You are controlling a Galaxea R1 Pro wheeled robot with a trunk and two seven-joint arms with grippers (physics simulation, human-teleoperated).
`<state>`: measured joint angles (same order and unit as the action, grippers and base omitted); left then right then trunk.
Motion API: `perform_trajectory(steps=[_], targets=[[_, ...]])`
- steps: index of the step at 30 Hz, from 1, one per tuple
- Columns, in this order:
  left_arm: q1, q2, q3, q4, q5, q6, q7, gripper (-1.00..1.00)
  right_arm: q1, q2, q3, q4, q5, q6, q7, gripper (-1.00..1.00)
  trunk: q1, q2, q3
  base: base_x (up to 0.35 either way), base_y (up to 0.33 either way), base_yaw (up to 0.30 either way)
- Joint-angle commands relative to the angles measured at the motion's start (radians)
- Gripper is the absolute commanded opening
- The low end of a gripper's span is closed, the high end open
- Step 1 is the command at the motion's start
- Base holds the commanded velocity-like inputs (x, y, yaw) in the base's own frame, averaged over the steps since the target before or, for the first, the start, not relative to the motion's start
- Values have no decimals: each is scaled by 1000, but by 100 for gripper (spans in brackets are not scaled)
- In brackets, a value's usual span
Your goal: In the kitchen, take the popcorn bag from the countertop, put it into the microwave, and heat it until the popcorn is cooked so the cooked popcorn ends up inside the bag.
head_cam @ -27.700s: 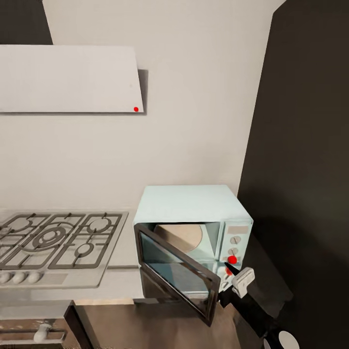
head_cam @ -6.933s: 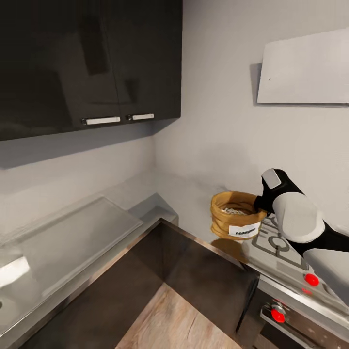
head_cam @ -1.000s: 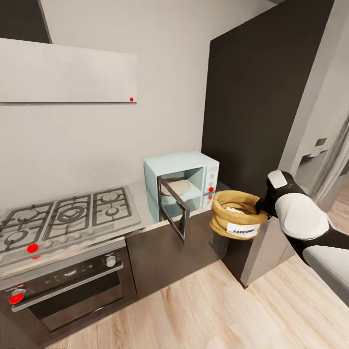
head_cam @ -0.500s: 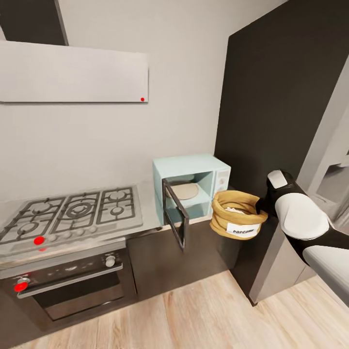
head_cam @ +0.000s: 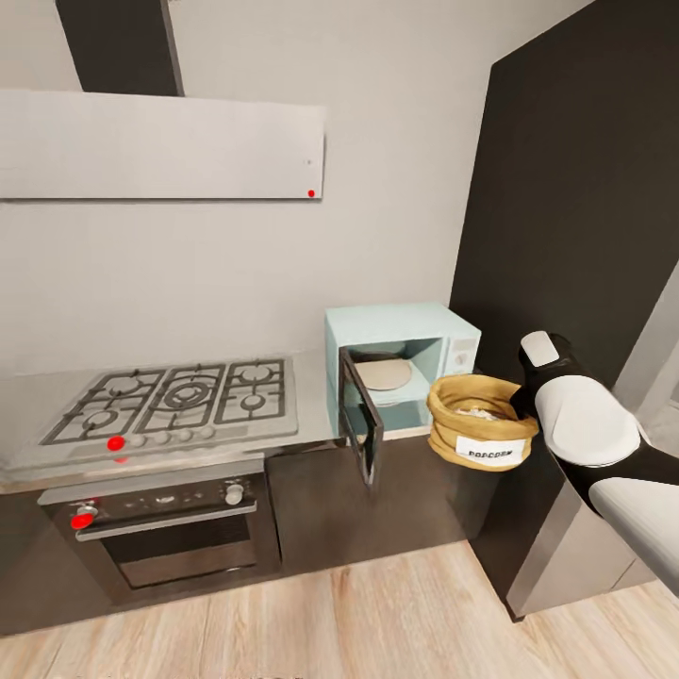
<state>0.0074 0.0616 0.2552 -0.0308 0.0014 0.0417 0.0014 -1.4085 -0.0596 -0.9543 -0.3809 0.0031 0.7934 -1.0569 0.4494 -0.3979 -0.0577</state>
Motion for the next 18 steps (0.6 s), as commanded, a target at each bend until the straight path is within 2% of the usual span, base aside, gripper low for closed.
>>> perform_trajectory(steps=[1,5,8,10,18], targets=[[0,0,4,-3,0,4,0,100,-1,1,-4,1,0,5,-4,-100,1,-2,-2,0,-1,266],[0,0,4,-3,0,4,0,100,-1,3,-4,2,0,3,-10,-100,1,-2,-2,0,0,266],[0,-2,3,-3,0,4,0,100,-1,6,-4,2,0,-71,-51,-100,1,-2,-2,0,-51,266],[0,-2,3,-3,0,5,1,100,-1,7,-4,2,0,-99,-63,-100,1,-2,-2,0,-234,266],[0,-3,3,-3,0,6,1,100,-1,7,-6,2,0,-112,-70,-100,1,-2,-2,0,-293,266]])
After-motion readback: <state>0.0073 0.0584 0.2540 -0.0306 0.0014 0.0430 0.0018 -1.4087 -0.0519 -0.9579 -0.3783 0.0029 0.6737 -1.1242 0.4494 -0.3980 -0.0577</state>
